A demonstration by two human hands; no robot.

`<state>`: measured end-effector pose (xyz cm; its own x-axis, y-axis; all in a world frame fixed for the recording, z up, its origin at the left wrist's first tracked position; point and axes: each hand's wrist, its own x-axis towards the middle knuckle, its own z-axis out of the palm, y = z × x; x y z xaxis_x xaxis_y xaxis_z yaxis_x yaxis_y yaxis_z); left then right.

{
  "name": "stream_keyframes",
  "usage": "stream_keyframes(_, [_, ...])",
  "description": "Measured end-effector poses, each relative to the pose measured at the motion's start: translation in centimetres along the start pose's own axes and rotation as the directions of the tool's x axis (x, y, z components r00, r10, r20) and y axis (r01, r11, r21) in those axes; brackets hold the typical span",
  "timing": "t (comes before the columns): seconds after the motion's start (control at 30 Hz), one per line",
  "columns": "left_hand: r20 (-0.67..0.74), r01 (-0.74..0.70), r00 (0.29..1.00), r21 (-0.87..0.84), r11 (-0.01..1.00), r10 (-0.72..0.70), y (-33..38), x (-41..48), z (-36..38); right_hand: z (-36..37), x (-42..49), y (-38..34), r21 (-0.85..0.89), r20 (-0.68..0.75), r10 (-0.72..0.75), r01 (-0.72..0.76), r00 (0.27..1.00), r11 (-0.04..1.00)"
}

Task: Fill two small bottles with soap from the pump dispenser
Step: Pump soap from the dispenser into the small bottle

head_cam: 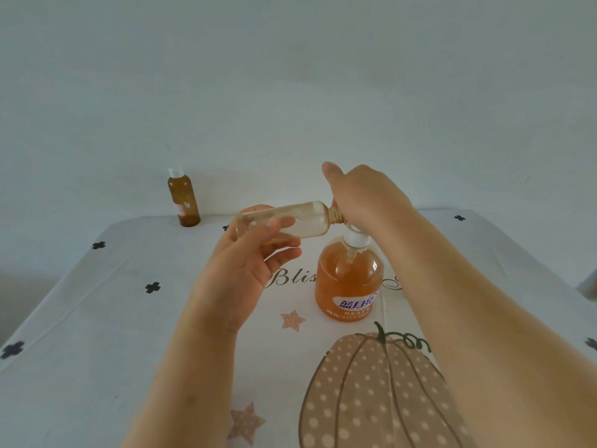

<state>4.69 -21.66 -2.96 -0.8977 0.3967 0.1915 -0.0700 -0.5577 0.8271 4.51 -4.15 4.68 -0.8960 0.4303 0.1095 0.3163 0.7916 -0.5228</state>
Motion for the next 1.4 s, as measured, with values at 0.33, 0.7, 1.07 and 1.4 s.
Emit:
stream_keyframes(0.33, [0.003,0.008,1.000,-0.005,1.000,-0.008,-0.2,-0.1,-0.1,0.5,0.0,0.3,0.066,-0.016,0.029,-0.028,0.999,0.997])
stream_keyframes(0.7, [-0.003,-0.027,1.000,-0.023,0.999,0.027,0.0,-0.5,0.4,-0.8,-0.1,-0.5,0.081,-0.013,0.048,-0.047,0.999,0.996])
stream_keyframes(1.07, [-0.010,-0.023,1.000,-0.063,0.998,0.022,-0.2,-0.3,0.4,-0.6,0.3,-0.6,0.066,0.021,0.062,-0.063,0.998,0.996])
stream_keyframes(1.4, [-0.013,-0.014,1.000,-0.028,1.000,0.013,-0.6,0.6,-0.1,0.5,0.1,0.5,0.120,-0.018,-0.052,0.054,0.998,0.991])
